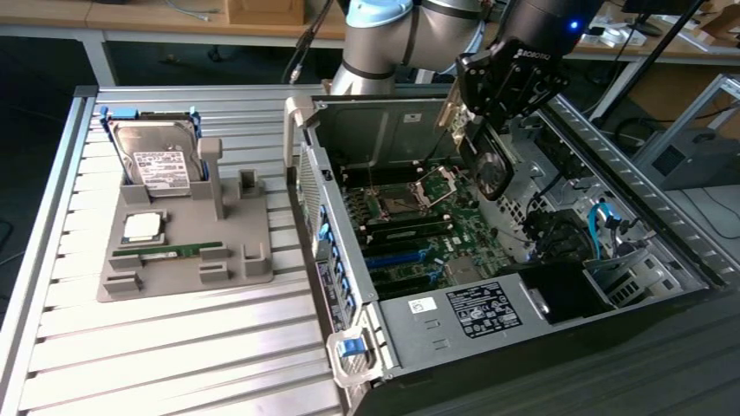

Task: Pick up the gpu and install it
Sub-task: 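Pick up the gpu and move the gpu toward the slot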

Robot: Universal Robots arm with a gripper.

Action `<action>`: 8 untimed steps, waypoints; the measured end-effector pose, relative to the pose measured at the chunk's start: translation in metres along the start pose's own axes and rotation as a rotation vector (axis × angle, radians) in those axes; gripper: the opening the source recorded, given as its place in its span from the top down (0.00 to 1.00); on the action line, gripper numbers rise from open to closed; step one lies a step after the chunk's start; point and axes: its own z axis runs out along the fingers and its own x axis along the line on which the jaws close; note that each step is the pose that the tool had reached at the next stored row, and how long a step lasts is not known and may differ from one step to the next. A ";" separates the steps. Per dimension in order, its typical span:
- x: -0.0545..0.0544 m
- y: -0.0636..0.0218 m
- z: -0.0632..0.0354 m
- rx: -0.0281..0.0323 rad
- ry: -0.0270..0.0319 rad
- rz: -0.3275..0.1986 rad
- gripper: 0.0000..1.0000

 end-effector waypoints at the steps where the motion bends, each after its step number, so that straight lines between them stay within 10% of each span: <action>1: 0.000 0.0000 0.0012 0.0000 0.0000 0.000 0.73; 8: 0.000 0.0000 0.0059 0.0000 0.0000 0.000 0.73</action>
